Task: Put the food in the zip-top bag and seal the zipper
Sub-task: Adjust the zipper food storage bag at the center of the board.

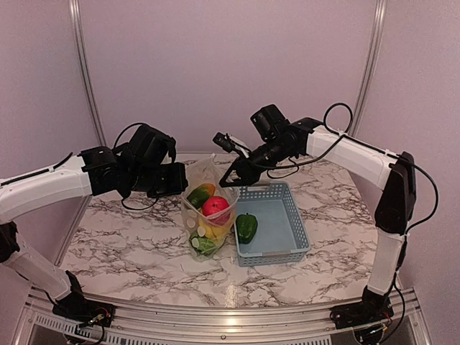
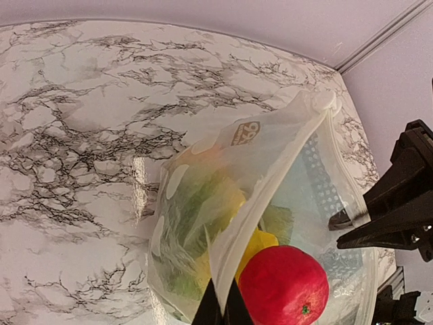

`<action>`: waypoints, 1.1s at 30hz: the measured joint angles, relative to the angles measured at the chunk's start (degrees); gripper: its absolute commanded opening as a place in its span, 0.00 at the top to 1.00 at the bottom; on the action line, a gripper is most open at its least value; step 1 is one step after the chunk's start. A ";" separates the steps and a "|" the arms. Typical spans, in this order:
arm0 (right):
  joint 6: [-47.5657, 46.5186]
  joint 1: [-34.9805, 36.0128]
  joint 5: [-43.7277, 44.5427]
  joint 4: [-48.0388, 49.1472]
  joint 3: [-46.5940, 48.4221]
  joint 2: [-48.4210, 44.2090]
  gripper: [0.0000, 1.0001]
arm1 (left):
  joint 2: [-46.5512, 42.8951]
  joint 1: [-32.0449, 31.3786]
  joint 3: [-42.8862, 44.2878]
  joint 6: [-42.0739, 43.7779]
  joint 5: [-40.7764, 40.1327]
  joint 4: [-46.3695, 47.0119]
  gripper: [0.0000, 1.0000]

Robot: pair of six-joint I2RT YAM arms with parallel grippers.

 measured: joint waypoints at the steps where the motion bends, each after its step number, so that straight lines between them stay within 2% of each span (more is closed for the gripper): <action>1: -0.13 -0.17 -0.07 0.00 0.00 0.00 0.74 | -0.02 -0.02 0.02 0.15 -0.52 -0.22 1.00; 5: -1.25 -1.09 0.11 0.20 -0.70 -0.31 0.58 | 0.02 -0.11 0.09 0.61 -1.22 -0.46 1.00; 8: -2.47 -2.84 0.57 0.31 -3.69 -2.10 0.54 | 0.48 -0.11 0.42 1.20 -1.46 -0.42 1.00; 14: -6.71 -6.97 3.78 0.79 -14.80 -9.05 0.46 | 0.76 -0.11 0.61 1.73 -2.54 -0.26 1.00; 16: -7.54 -7.41 5.97 1.46 -19.43 -10.69 0.39 | 0.74 -0.11 0.61 1.81 -3.08 -0.22 1.00; 18: -7.69 -7.43 7.32 2.27 -23.21 -11.17 0.28 | 0.70 -0.09 0.61 1.84 -3.41 -0.11 1.00; 19: -7.78 -7.43 7.76 2.91 -24.98 -11.15 0.26 | 0.66 -0.09 0.57 1.84 -3.37 0.02 1.00; 25: -7.32 -6.97 7.61 5.33 -27.93 -11.04 0.24 | 0.48 -0.17 0.22 1.84 -3.04 0.24 1.00; 29: -7.52 -7.02 3.63 4.63 -26.82 -11.04 0.27 | -0.07 0.13 -0.50 1.81 -3.08 0.31 1.00; 33: -7.52 -7.02 -0.07 2.45 -21.75 -11.04 0.32 | -0.24 0.44 -1.42 1.92 -2.36 1.95 1.00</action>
